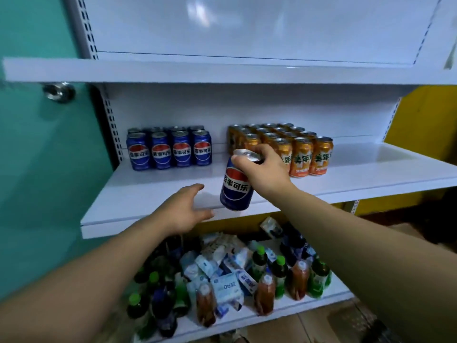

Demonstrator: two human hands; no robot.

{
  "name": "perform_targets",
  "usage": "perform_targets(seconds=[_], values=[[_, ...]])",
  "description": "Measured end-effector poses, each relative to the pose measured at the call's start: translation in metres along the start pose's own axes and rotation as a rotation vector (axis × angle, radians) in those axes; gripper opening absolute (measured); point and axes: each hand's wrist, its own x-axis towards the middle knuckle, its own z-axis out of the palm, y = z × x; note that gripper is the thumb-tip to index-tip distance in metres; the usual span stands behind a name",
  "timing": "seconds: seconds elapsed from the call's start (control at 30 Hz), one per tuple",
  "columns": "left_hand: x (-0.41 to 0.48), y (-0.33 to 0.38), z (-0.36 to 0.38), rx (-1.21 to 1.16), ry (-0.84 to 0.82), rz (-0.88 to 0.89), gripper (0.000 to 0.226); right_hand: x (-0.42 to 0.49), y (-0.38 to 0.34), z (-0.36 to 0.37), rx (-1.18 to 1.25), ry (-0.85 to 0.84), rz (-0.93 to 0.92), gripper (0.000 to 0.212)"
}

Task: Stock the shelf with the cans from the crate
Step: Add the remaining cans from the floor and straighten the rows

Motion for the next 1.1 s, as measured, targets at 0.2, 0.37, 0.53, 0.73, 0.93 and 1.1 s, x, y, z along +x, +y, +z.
perform_targets(seconds=[0.2, 0.37, 0.53, 0.73, 0.93, 1.1], values=[[0.018, -0.096, -0.029, 0.316, -0.053, -0.230, 0.070, 0.033, 0.009, 0.045, -0.010, -0.074, 0.018, 0.059], [0.027, -0.141, -0.049, 0.385, -0.025, -0.320, 0.071, 0.054, 0.017, 0.078, -0.016, -0.094, 0.003, 0.053], [0.034, -0.151, -0.046, 0.425, -0.064, -0.353, 0.075, 0.070, 0.024, 0.111, 0.015, -0.107, -0.058, 0.062], [0.032, -0.154, -0.041, 0.396, 0.002, -0.343, 0.076, 0.081, 0.031, 0.162, 0.027, -0.184, -0.129, 0.062], [0.033, -0.155, -0.041, 0.354, 0.041, -0.339, 0.076, 0.098, 0.023, 0.208, 0.010, -0.304, -0.157, 0.087], [0.033, -0.157, -0.040, 0.346, 0.062, -0.321, 0.074, 0.109, 0.014, 0.240, -0.046, -0.356, -0.188, 0.089]])
